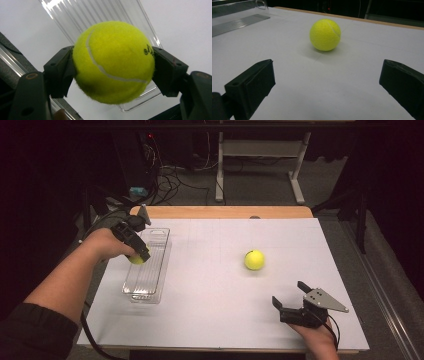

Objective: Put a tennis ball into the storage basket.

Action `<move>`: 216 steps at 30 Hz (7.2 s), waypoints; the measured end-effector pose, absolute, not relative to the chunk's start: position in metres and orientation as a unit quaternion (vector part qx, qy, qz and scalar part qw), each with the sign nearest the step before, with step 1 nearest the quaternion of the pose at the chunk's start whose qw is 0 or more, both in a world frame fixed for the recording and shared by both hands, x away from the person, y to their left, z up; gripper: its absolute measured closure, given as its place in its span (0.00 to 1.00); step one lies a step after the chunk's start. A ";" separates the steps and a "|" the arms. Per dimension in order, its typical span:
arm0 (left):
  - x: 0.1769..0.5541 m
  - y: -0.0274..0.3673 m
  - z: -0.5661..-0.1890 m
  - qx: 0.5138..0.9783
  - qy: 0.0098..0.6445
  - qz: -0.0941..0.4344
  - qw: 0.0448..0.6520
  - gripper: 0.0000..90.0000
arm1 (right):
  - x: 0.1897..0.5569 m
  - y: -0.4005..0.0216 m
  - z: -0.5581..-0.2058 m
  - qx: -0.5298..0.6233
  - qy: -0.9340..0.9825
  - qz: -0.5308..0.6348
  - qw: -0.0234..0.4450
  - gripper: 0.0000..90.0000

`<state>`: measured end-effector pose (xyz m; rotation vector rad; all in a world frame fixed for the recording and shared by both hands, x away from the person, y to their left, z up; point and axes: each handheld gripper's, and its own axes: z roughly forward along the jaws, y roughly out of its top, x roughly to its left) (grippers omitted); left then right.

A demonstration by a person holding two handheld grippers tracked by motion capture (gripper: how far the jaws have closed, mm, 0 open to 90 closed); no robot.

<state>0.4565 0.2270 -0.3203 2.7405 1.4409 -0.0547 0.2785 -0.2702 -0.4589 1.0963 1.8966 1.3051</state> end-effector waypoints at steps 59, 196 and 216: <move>0.500 0.203 -0.351 0.865 0.502 -0.003 0.013 0.29 | 0.277 -0.272 -0.458 0.411 0.710 0.494 0.289 0.01; 0.394 0.070 -0.391 0.941 0.330 -0.019 0.072 0.01 | 0.280 -0.267 -0.464 0.409 0.719 0.484 0.285 0.01; 0.390 0.073 -0.391 0.940 0.329 -0.026 0.084 0.01 | 0.282 -0.270 -0.464 0.417 0.713 0.486 0.285 0.01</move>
